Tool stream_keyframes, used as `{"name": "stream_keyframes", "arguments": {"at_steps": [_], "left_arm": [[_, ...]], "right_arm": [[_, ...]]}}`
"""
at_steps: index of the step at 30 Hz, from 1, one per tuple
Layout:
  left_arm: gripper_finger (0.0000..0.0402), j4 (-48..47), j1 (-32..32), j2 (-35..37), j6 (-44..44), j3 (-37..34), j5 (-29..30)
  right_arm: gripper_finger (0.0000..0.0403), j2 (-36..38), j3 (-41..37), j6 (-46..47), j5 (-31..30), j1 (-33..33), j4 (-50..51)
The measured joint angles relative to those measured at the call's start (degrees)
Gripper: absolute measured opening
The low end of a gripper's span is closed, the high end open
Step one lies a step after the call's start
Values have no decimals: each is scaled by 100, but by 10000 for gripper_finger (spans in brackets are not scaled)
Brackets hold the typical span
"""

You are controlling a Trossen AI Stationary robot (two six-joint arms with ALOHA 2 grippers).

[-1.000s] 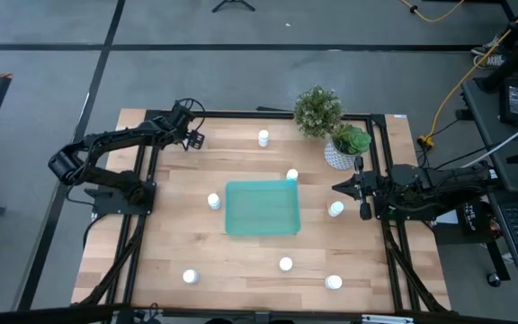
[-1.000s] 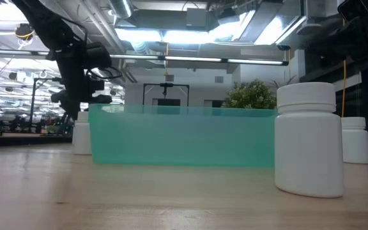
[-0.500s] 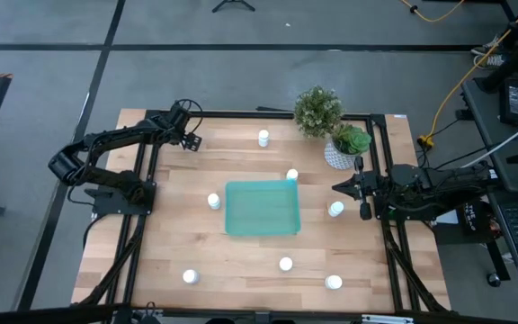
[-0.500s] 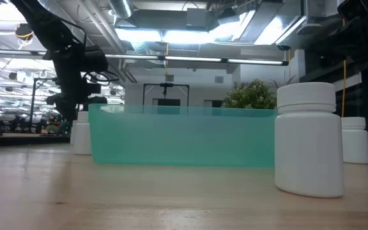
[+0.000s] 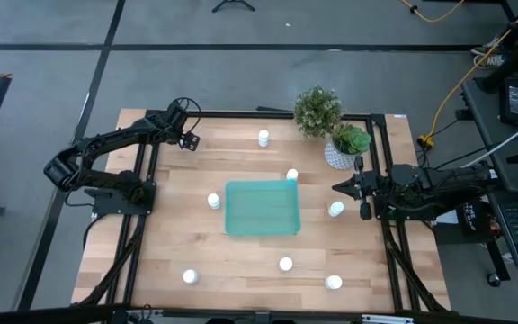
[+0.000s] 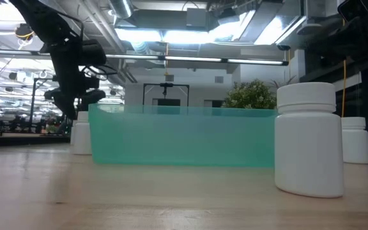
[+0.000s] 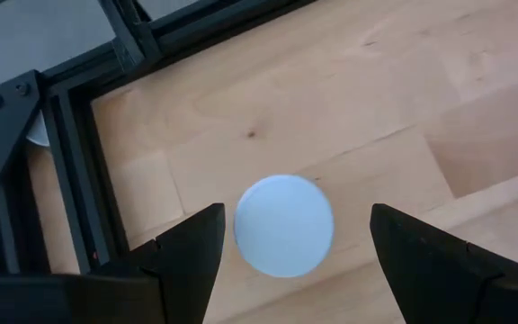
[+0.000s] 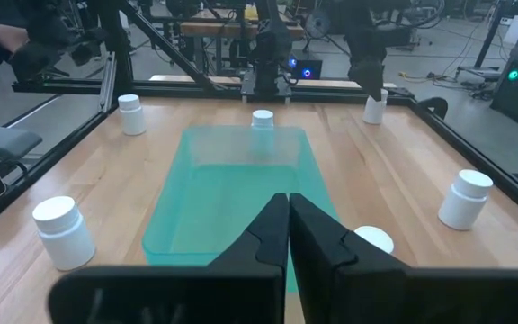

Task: Pick and place pill bottles into a basket
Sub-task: Put the white pill bottle into the blue bin

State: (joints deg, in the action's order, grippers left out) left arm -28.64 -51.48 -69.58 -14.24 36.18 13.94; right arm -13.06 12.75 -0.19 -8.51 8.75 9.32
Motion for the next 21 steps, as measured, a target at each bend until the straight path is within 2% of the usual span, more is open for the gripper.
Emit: {"name": "stream_keyframes", "arguments": {"at_steps": [21], "left_arm": [[264,168,0,-4,0,-149,56]], "right_arm": [[16,0,0,-3,0,1,-2]]}}
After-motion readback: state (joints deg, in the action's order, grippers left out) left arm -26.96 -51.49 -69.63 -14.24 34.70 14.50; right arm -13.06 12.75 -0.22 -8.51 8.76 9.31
